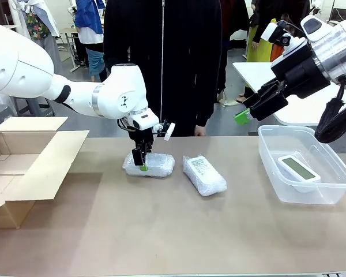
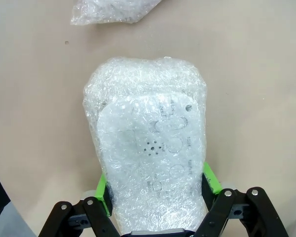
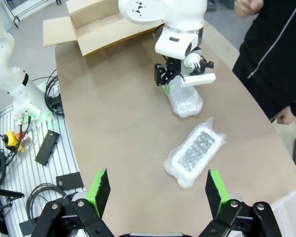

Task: Separate and place wrapped and unwrapped clocks.
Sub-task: Pick up the Digital clock indicated by the person.

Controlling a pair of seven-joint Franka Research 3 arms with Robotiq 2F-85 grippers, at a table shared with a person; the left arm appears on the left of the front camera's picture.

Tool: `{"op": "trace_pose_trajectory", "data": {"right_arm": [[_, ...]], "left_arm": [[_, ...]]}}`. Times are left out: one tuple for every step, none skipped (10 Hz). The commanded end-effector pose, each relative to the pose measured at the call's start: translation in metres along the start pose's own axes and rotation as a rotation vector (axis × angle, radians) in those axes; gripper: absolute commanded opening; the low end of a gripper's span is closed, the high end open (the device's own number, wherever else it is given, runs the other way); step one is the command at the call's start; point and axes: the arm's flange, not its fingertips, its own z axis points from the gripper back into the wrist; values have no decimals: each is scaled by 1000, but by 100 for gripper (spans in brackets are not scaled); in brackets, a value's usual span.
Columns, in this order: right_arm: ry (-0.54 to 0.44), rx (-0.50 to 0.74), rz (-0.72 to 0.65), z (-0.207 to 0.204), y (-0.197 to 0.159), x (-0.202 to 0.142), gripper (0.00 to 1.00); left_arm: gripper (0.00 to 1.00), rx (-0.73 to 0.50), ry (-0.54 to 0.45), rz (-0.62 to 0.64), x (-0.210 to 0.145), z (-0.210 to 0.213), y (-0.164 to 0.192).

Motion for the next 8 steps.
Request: {"op": "trace_pose_trajectory", "data": {"right_arm": [[-12,14,-2,-1,-1,0,100],[-12,14,-2,-1,-1,0,100],[-12,14,-2,-1,-1,0,100],[-12,14,-2,-1,-1,0,100],[-12,14,-2,-1,-1,0,100],[-12,14,-2,-1,-1,0,100],[-12,14,-2,-1,-1,0,100],[-12,14,-2,-1,-1,0,100]], "left_arm": [[62,20,-12,26,-1,10,3],[62,6,-28,35,-2,24,0],[62,5,-54,58,-2,43,-5],[62,2,-56,107,-4,68,-14],[62,16,-43,123,-4,94,-24],[62,-22,-18,142,-5,123,-36],[62,-10,-8,149,-5,150,-45],[62,9,-25,144,-6,176,-53]]}}
